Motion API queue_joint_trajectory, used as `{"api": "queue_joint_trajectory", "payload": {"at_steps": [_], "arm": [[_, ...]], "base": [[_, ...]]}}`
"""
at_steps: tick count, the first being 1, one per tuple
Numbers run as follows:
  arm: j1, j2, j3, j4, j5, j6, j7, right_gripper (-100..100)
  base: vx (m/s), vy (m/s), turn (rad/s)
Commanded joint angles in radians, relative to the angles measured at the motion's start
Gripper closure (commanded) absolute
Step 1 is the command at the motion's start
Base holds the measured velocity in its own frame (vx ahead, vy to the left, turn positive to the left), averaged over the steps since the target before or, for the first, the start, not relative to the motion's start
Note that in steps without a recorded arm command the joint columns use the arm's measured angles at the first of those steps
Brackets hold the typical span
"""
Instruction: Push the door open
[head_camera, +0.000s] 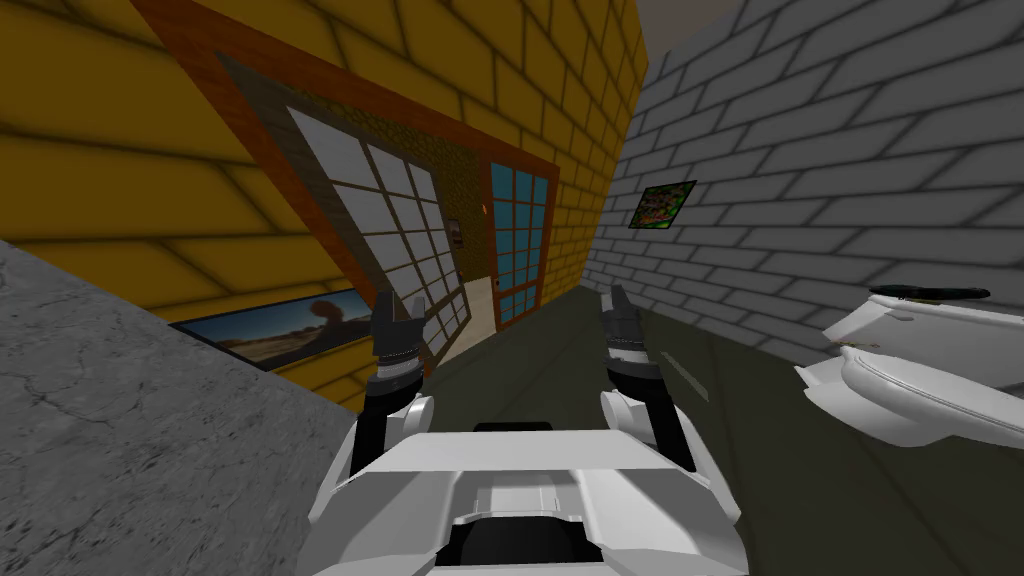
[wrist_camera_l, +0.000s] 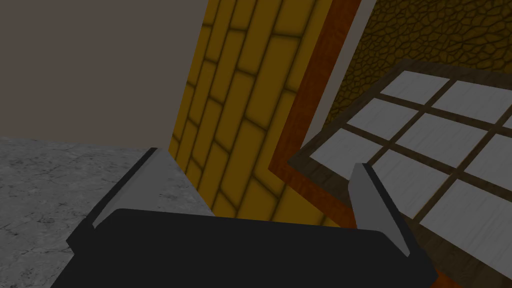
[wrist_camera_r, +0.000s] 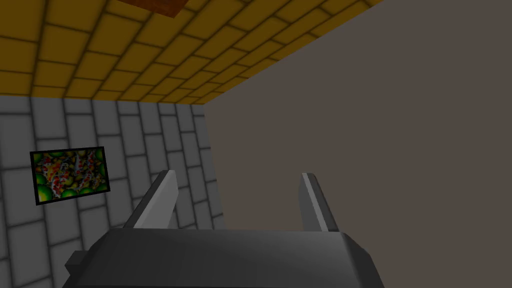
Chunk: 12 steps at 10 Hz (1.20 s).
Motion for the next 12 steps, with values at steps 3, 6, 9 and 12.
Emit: {"api": "queue_joint_trajectory", "payload": {"at_steps": [3, 6, 9, 12], "arm": [[-0.005, -0.017, -0.007, 0.064, 0.026, -0.029, 0.047, -100], [-0.01, -0.03, -0.014, 0.129, 0.052, -0.059, 0.095, -100], [-0.015, -0.038, -0.02, 0.184, 0.074, -0.085, 0.136, -100], [-0.02, -0.046, -0.027, 0.245, 0.099, -0.112, 0.18, -100]], "base": [[0.164, -0.007, 0.072], [0.175, 0.04, 0.071], [0.146, 0.011, 0.067], [0.125, 0.011, 0.067]]}}
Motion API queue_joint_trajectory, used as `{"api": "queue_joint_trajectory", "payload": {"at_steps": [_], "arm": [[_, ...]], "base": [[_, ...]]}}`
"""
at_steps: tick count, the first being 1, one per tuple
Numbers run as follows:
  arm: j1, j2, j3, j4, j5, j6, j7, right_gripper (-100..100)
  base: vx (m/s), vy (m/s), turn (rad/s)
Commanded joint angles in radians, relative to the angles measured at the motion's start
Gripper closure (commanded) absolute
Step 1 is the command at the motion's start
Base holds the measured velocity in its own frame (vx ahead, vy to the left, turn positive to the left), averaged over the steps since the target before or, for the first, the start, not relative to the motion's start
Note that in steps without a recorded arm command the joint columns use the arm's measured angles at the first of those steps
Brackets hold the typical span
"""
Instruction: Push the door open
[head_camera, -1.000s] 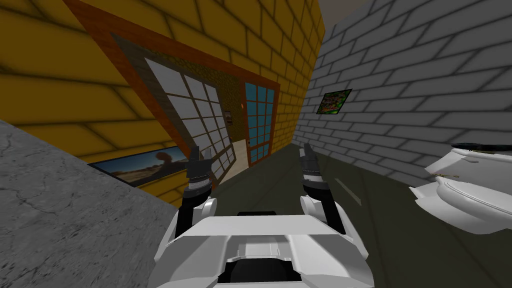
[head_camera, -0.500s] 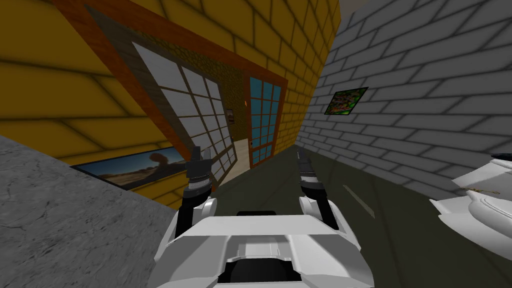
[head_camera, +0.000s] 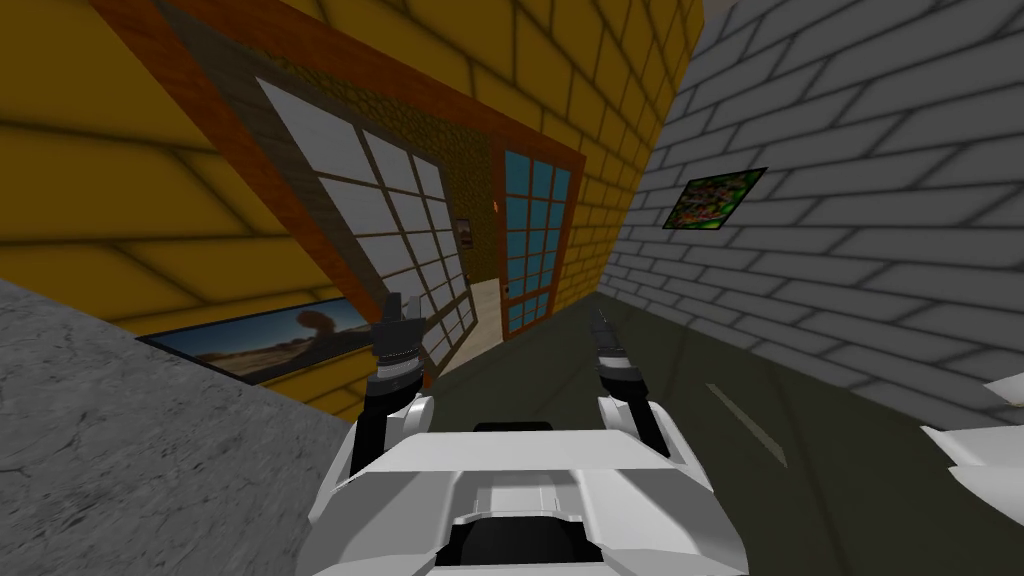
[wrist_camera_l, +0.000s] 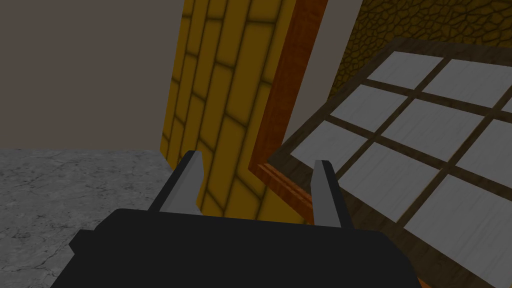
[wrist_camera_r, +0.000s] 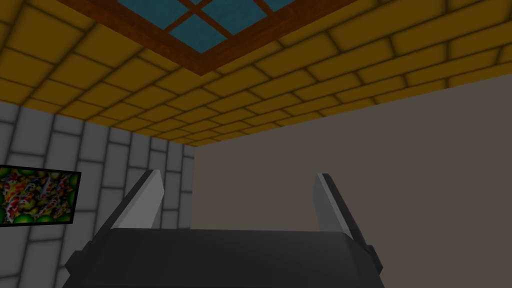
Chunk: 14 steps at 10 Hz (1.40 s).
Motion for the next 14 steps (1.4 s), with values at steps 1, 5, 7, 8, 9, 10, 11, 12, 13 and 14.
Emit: {"api": "queue_joint_trajectory", "payload": {"at_steps": [1, 5, 7, 8, 9, 10, 11, 12, 13, 14], "arm": [[-0.004, -0.001, -0.001, 0.03, 0.013, -0.015, 0.024, -100], [-0.011, -0.008, -0.01, 0.116, 0.047, -0.054, 0.087, -100], [-0.015, -0.012, -0.016, 0.17, 0.069, -0.079, 0.127, -100], [-0.016, -0.013, -0.018, 0.188, 0.076, -0.087, 0.14, -100], [-0.02, -0.014, -0.022, 0.226, 0.092, -0.105, 0.168, -100], [-0.021, -0.015, -0.025, 0.245, 0.099, -0.113, 0.182, -100], [-0.023, -0.015, -0.027, 0.265, 0.107, -0.122, 0.197, -100], [-0.024, -0.016, -0.029, 0.284, 0.115, -0.131, 0.211, -100], [-0.026, -0.016, -0.031, 0.303, 0.123, -0.14, 0.225, -100], [-0.029, -0.016, -0.035, 0.343, 0.139, -0.158, 0.254, -100]], "base": [[0.09, 0.011, 0.052], [0.126, 0.012, 0.073], [0.142, 0.004, 0.082], [0.13, -0.01, 0.075], [0.138, 0.007, 0.132], [0.119, -0.006, 0.076], [0.105, 0.008, 0.047], [0.111, 0.014, 0.063], [0.116, -0.001, 0.078], [0.135, 0.003, 0.118]]}}
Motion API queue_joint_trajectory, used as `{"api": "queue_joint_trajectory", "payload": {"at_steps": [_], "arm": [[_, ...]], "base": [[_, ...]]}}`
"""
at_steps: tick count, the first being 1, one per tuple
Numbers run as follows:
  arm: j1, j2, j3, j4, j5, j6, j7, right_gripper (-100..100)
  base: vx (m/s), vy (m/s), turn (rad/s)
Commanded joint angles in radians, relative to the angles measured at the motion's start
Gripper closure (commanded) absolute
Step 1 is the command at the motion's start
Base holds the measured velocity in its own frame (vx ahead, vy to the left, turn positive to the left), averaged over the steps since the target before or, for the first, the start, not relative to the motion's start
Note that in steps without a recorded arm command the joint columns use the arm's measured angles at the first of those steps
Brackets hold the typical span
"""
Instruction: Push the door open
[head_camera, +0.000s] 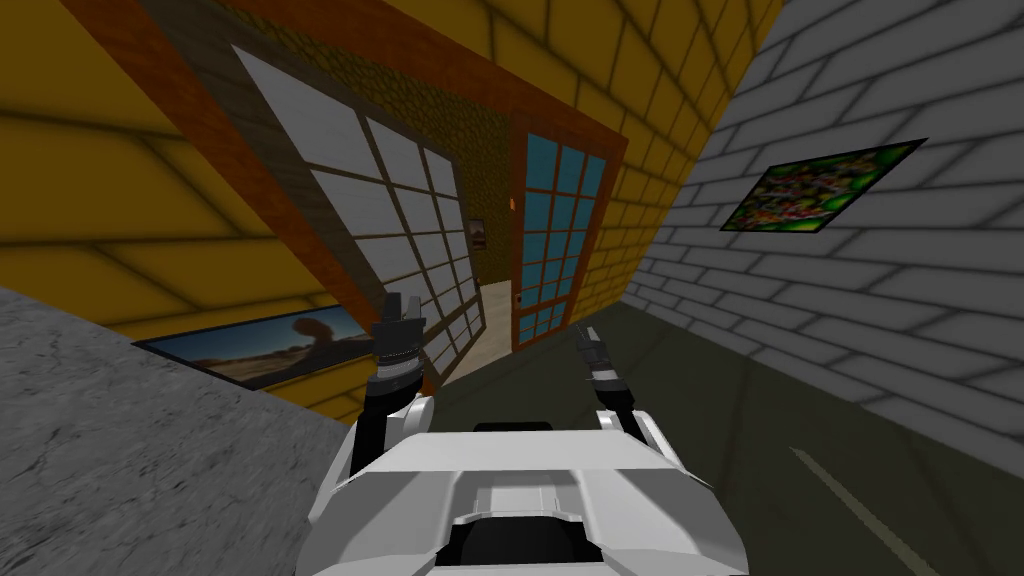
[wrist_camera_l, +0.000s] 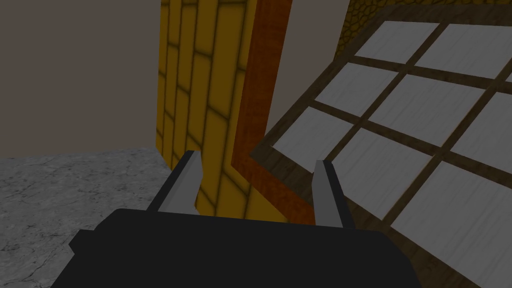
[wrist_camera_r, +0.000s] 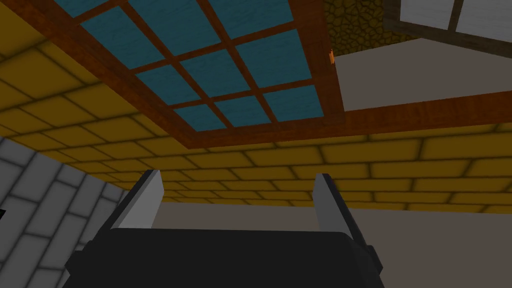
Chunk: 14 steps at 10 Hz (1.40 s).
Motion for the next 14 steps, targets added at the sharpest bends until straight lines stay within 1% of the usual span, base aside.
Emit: {"api": "queue_joint_trajectory", "payload": {"at_steps": [1, 8, 9, 14], "arm": [[0.004, 0.005, -0.001, 0.038, 0.019, -0.022, 0.036, -100], [-0.007, 0.01, -0.016, 0.176, 0.074, -0.086, 0.138, -100], [-0.011, 0.012, -0.021, 0.215, 0.09, -0.104, 0.167, -100], [-0.018, 0.021, -0.031, 0.311, 0.129, -0.148, 0.238, -100]], "base": [[0.139, -0.009, 0.084], [0.103, 0.001, 0.066], [0.139, -0.005, 0.119], [0.119, -0.014, 0.068]]}}
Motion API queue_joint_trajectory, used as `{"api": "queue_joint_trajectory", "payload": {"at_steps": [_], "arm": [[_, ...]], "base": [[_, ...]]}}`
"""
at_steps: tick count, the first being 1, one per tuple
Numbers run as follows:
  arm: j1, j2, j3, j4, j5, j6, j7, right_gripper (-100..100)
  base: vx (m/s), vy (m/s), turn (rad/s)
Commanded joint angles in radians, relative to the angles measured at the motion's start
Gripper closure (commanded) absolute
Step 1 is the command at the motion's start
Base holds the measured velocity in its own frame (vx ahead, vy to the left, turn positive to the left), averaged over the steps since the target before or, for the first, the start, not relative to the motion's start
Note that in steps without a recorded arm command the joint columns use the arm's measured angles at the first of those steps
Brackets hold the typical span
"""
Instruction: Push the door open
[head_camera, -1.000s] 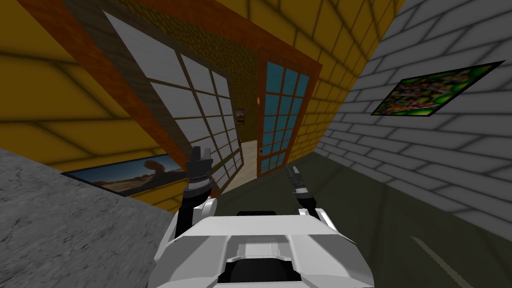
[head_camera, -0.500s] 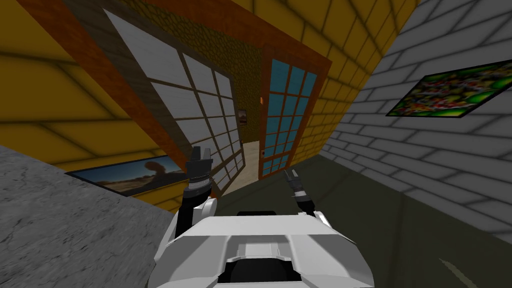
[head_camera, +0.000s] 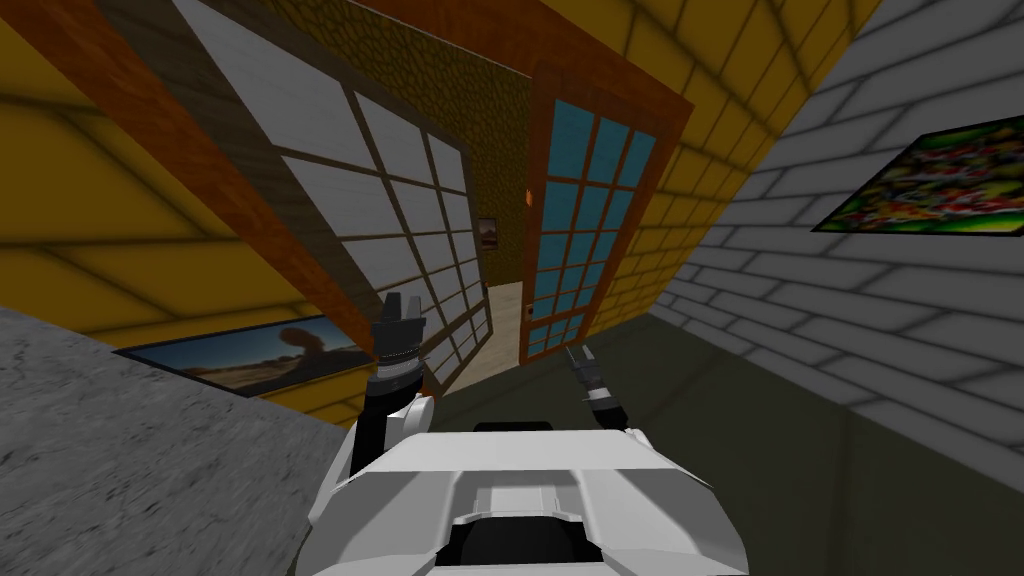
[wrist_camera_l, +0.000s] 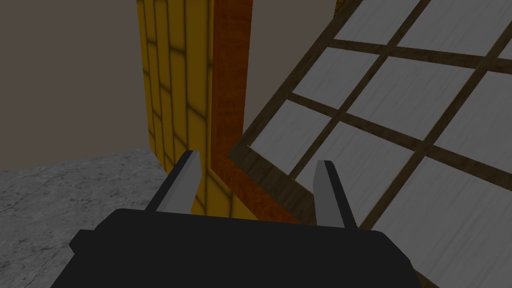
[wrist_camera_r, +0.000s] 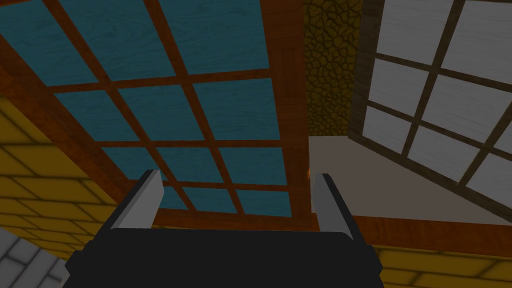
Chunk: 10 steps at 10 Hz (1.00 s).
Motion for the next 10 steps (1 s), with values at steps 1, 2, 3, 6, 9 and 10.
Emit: {"api": "queue_joint_trajectory", "payload": {"at_steps": [1, 2, 3, 6, 9, 10], "arm": [[0.0, 0.005, -0.002, 0.028, 0.013, -0.014, 0.024, -100], [-0.002, 0.007, -0.004, 0.046, 0.02, -0.022, 0.038, -100], [-0.003, 0.01, -0.006, 0.064, 0.028, -0.03, 0.051, -100], [-0.008, 0.018, -0.012, 0.118, 0.05, -0.055, 0.091, -100], [-0.012, 0.027, -0.018, 0.168, 0.069, -0.078, 0.127, -100], [-0.013, 0.03, -0.019, 0.184, 0.076, -0.085, 0.139, -100]], "base": [[0.09, 0.003, 0.065], [0.088, -0.013, 0.058], [0.1, -0.003, 0.064], [0.102, -0.016, 0.063], [0.092, -0.021, 0.056], [0.093, -0.024, 0.058]]}}
